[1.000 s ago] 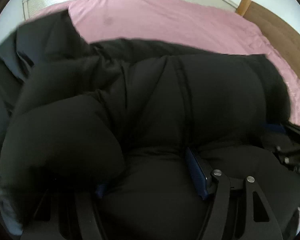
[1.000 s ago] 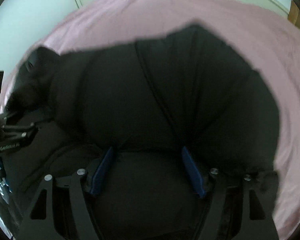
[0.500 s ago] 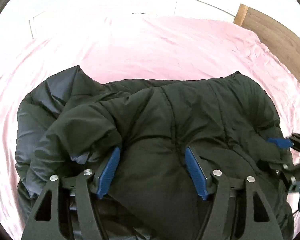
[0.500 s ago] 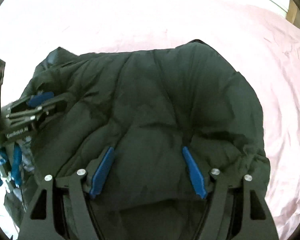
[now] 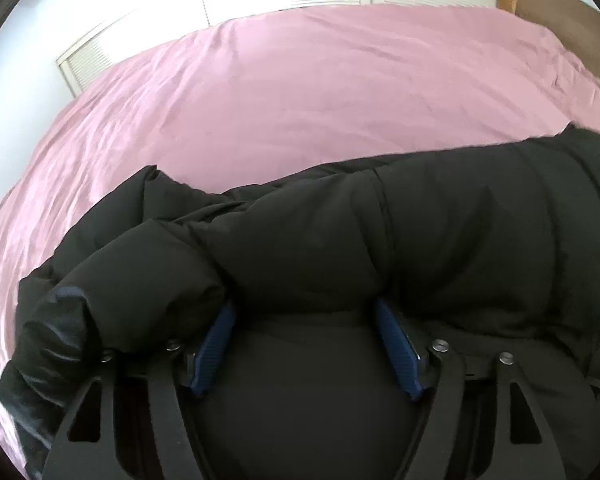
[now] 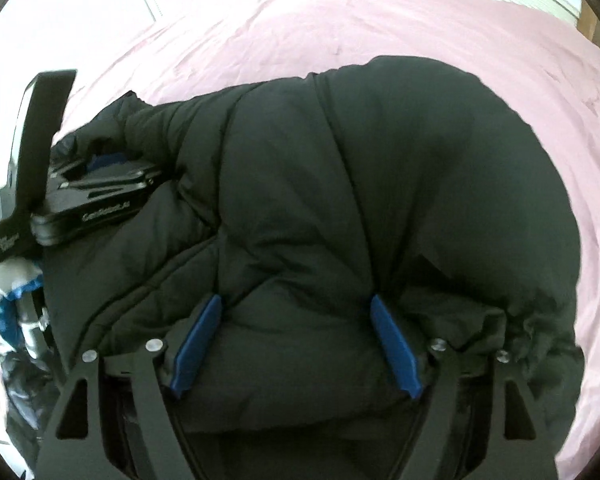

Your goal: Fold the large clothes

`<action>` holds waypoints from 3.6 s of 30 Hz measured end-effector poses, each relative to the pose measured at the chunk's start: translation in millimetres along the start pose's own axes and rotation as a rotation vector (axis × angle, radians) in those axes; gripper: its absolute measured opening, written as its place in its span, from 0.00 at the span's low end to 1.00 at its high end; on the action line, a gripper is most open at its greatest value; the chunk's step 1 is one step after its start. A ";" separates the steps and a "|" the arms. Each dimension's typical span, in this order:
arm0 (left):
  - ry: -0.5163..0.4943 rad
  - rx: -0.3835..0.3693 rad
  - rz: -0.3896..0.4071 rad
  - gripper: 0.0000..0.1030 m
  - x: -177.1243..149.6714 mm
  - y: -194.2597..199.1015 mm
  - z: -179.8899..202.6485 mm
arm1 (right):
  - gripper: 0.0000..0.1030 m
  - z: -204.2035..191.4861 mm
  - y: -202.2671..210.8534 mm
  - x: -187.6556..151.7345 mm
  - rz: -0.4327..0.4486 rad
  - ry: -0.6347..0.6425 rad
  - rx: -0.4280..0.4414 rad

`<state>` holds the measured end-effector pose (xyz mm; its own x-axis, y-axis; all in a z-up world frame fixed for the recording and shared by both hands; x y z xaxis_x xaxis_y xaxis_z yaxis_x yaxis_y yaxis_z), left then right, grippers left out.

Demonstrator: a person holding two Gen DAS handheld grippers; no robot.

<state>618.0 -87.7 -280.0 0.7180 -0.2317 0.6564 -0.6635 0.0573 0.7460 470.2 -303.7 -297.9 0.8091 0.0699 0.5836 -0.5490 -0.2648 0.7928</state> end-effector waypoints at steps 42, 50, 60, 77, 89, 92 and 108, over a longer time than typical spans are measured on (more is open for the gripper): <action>0.126 -0.201 -0.011 0.73 -51.2 244.1 -25.1 | 0.79 34.9 227.2 -51.9 0.103 -0.140 -0.042; 0.147 -0.155 -0.075 0.80 -104.8 308.9 -73.1 | 0.79 41.3 283.0 -99.5 0.092 -0.230 -0.076; 0.271 -0.019 -0.148 0.83 -176.6 361.1 -172.0 | 0.83 88.6 357.4 -177.3 0.081 -0.364 -0.177; 0.456 0.040 -0.364 0.88 -325.3 364.7 -220.4 | 0.95 148.4 402.0 -306.7 0.017 -0.595 -0.275; 0.595 -0.128 -0.534 0.89 -406.2 327.8 -178.8 | 0.99 134.3 339.9 -377.3 -0.110 -0.703 -0.144; 0.631 -0.173 -0.548 0.89 -416.3 322.1 -166.9 | 1.00 135.1 325.1 -386.8 -0.128 -0.733 -0.106; 0.689 -0.253 -0.633 0.89 -439.0 315.0 -126.2 | 1.00 103.1 260.3 -413.2 -0.256 -0.802 0.145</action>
<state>120.4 154.7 -318.9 0.9459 0.3241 -0.0132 -0.1047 0.3436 0.9333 14.7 -500.7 -350.9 0.8385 -0.5431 0.0451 -0.3408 -0.4581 0.8209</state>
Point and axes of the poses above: each gripper's, at about its wrist camera, not at the fingertips, and y roughly against the way its jaws point, z to its right, x to its top, the point moved 9 cm from there along -y, roughly the way its jaws point, and after that the axes turned 9 degrees about z, right-handed, at the moved point
